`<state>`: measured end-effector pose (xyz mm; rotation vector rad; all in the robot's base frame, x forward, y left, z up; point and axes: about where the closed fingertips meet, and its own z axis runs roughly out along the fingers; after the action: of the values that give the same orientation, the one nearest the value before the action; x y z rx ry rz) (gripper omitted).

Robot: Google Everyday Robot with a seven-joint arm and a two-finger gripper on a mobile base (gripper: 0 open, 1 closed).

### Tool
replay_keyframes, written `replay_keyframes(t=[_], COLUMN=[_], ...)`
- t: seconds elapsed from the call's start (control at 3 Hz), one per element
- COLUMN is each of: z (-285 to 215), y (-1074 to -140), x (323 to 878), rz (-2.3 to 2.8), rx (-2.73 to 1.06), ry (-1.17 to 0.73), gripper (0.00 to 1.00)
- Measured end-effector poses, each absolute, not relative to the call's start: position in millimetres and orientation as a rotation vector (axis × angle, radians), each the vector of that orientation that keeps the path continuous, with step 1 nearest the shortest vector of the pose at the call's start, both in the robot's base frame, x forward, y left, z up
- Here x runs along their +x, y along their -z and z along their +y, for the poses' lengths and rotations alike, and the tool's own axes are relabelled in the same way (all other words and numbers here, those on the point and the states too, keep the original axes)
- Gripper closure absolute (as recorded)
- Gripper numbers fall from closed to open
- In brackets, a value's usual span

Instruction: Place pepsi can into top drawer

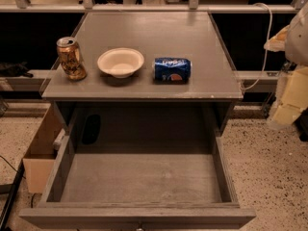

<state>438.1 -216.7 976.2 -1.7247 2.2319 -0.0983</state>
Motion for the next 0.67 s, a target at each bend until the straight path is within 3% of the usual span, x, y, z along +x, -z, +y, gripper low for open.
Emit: replay_keyframes(t=[0.67], z=[-217.1], y=[-975.3], x=[439.9], rz=[2.218], rx=[-1.706], ry=[0.088], gripper=[0.0])
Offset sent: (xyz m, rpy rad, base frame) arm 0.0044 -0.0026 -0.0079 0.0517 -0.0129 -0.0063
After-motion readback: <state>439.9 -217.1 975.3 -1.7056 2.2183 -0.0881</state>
